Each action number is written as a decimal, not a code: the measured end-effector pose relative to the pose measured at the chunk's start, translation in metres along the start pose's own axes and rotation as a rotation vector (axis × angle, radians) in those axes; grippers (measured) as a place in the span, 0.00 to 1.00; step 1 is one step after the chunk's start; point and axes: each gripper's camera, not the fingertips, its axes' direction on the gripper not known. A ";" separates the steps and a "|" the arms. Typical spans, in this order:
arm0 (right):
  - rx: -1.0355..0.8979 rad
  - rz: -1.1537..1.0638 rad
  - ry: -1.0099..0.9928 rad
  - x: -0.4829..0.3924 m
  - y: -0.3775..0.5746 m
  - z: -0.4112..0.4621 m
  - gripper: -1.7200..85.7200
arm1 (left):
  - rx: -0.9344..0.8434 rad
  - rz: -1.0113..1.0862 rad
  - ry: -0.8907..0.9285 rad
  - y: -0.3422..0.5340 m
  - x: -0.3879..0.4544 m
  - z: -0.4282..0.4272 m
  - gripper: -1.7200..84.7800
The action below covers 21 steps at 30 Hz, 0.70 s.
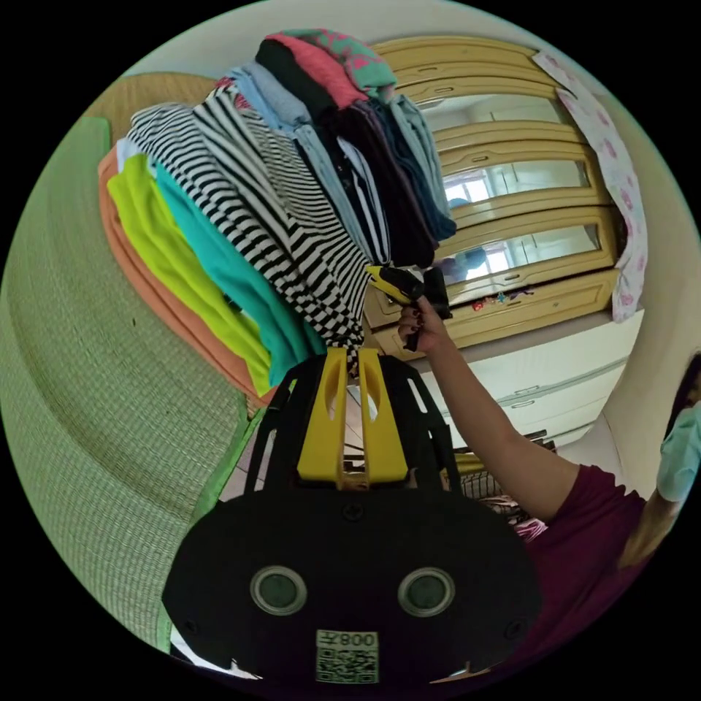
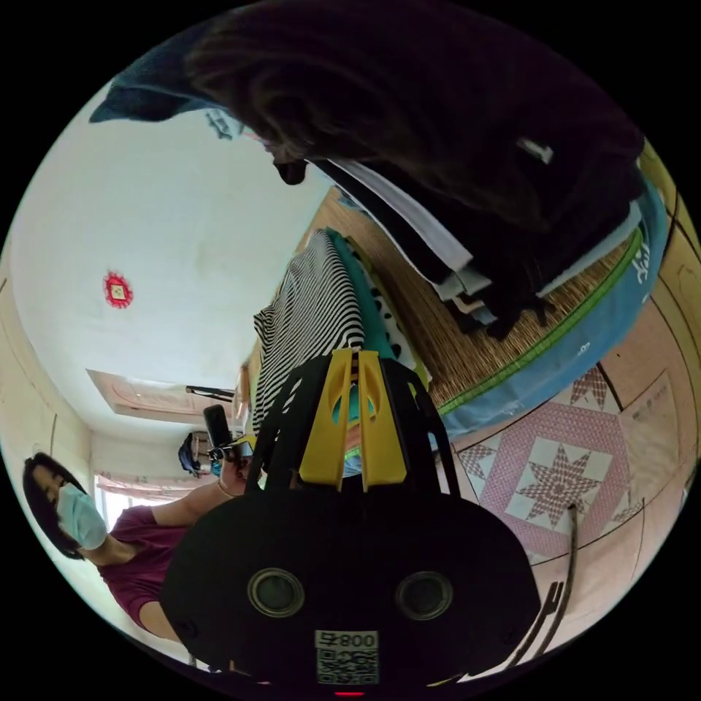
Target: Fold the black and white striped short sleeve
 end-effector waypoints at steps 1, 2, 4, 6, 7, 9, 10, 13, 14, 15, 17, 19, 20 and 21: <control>0.010 0.005 -0.018 0.004 0.002 0.000 0.03 | 0.002 -0.013 -0.002 -0.005 -0.001 0.002 0.05; 0.025 0.012 -0.043 0.012 0.006 0.000 0.03 | -0.003 -0.022 0.001 -0.011 -0.002 0.004 0.05; 0.037 0.020 -0.049 0.019 0.011 0.000 0.03 | -0.006 -0.038 -0.002 -0.020 -0.003 0.008 0.05; 0.054 0.037 -0.053 0.028 0.020 0.001 0.03 | -0.003 -0.055 0.008 -0.027 -0.005 0.011 0.05; 0.063 0.041 -0.058 0.029 0.022 0.001 0.03 | -0.001 -0.069 0.020 -0.031 -0.007 0.013 0.05; 0.085 0.053 -0.068 0.034 0.032 0.001 0.03 | 0.005 -0.074 0.031 -0.037 -0.008 0.014 0.05; 0.091 0.056 -0.063 0.034 0.035 0.001 0.03 | 0.007 -0.071 0.033 -0.039 -0.008 0.014 0.05; 0.136 0.064 -0.016 0.029 0.051 -0.001 0.02 | 0.009 -0.067 0.046 -0.043 -0.008 0.012 0.05; 0.172 0.051 -0.006 0.022 0.058 -0.004 0.02 | 0.013 -0.070 0.059 -0.043 -0.008 0.010 0.05; 0.208 0.031 0.010 0.011 0.066 -0.007 0.02 | 0.016 -0.070 0.064 -0.043 -0.008 0.008 0.05; 0.248 -0.025 0.053 -0.016 0.076 -0.006 0.02 | 0.012 -0.060 0.068 -0.040 -0.007 0.002 0.05; 0.252 -0.108 0.081 -0.053 0.082 0.004 0.02 | 0.010 -0.055 0.064 -0.036 -0.007 -0.004 0.05; 0.243 -0.173 0.090 -0.082 0.084 0.016 0.02 | 0.017 -0.049 0.065 -0.033 -0.007 -0.009 0.04; 0.225 -0.246 0.100 -0.114 0.083 0.032 0.02 | 0.020 -0.047 0.066 -0.032 -0.008 -0.012 0.04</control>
